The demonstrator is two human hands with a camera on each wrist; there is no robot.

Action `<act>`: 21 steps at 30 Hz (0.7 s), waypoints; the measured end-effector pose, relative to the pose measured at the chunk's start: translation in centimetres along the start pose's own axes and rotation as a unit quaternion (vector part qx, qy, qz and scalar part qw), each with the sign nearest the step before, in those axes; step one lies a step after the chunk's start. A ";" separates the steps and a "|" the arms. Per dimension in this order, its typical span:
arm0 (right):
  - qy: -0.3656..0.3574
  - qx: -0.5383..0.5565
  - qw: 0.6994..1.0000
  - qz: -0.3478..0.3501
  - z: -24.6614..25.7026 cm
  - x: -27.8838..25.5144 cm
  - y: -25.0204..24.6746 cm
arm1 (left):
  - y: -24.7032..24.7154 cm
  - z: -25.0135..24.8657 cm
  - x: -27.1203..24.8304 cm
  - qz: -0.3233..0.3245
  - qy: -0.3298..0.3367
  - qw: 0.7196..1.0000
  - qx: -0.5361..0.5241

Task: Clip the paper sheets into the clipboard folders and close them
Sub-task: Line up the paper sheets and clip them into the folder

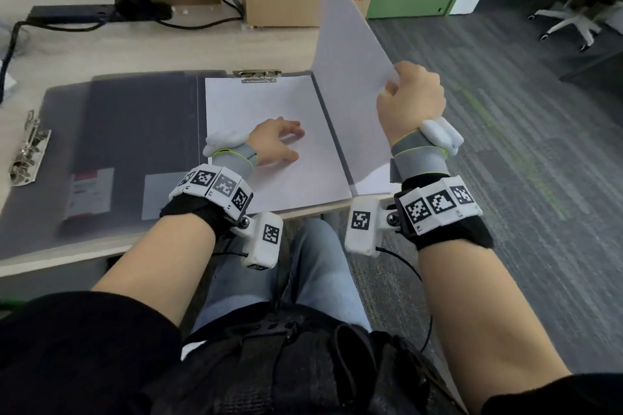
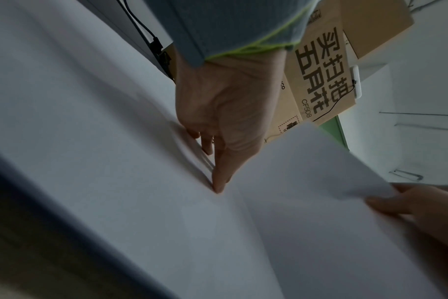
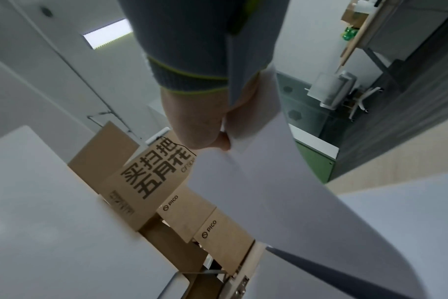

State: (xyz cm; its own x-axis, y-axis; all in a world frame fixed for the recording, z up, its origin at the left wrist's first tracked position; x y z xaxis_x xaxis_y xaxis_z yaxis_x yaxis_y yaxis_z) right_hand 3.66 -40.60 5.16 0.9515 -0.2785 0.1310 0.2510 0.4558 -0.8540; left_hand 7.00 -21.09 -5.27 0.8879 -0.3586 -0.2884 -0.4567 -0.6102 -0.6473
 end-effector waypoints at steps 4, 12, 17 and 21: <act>-0.018 0.032 0.996 -0.080 0.0 -0.7 -2.0 | -0.2 -1.1 -0.3 -0.002 -0.021 1.000 0.010; -0.120 0.266 0.945 -0.148 1.1 -0.9 -2.9 | -4.6 -3.1 -1.0 -0.175 0.038 0.916 -0.359; -0.134 0.395 0.909 -0.016 2.5 -0.9 -1.1 | -7.9 -2.8 -2.7 -0.313 0.089 0.837 -0.440; -0.082 0.436 0.889 0.112 2.2 -1.4 2.5 | -7.3 -1.0 -4.2 -0.356 0.082 0.836 -0.409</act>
State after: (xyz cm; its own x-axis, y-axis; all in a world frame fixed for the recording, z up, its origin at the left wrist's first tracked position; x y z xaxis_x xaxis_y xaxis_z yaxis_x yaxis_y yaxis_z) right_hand 3.37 -37.21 3.99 0.9903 -0.0030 0.1390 0.0259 0.9863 -0.1630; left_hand 6.57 -15.79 1.38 0.9620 0.2501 0.1094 0.2389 -0.9653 0.1057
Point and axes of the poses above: each hand's wrist, its own x-axis towards the middle knuckle, its own y-axis out of the palm, z = x × y, the point moved 3 cm from there along x, towards the middle knuckle, and after that the axes turned 7 degrees about z, right-handed, at the moved point
